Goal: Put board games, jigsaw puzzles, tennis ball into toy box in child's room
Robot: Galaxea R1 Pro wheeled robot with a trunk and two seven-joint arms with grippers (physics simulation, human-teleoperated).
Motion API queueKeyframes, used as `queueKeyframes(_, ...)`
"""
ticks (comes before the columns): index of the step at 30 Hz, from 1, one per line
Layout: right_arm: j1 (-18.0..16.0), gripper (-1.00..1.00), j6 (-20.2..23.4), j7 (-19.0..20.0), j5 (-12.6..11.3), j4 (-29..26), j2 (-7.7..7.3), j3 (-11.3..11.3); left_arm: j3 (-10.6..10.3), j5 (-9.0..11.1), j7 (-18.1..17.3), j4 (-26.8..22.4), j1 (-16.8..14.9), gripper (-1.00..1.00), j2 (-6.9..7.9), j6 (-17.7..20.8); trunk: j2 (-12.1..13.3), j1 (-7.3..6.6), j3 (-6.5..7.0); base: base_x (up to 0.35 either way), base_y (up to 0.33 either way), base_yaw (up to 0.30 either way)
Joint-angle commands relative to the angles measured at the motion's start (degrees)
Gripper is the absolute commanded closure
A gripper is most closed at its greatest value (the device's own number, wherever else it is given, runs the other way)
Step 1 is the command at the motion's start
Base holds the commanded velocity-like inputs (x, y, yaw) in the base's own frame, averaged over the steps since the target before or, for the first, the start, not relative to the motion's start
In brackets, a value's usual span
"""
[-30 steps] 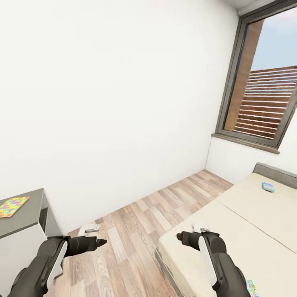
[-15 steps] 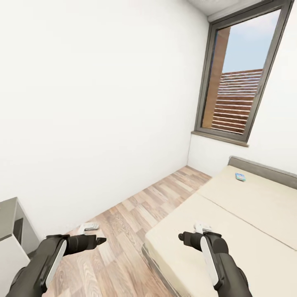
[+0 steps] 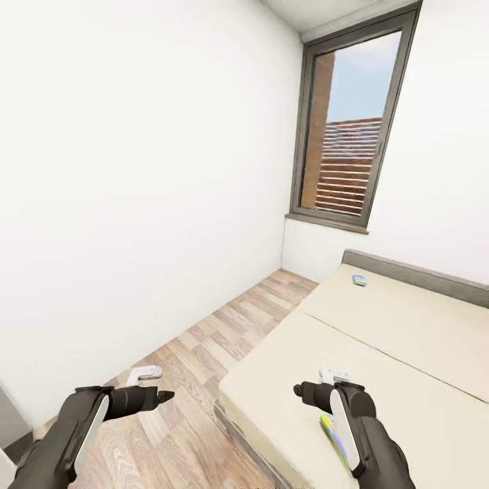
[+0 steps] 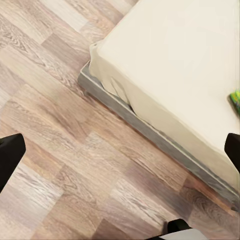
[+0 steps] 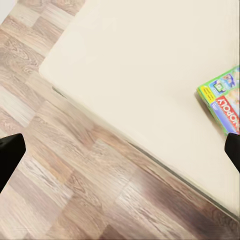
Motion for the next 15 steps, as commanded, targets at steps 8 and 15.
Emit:
queueKeyframes(8, -0.03, -1.00, 0.12, -0.34, -0.43, 0.12, 0.01, -0.15, 0.08, -0.02, -0.22, -0.02, 0.00, -1.00, 0.01, 0.35, -0.05, 0.01, -0.03, -0.096, 0.075, -0.286)
queueKeyframes(15, -0.03, -1.00, 0.11, -0.34, -0.43, 0.89, -0.05, -0.26, 0.00, -0.03, -0.14, -0.02, 0.00, -1.00, -0.07, 0.30, -0.05, 0.01, -0.03, -0.057, 0.023, -0.286)
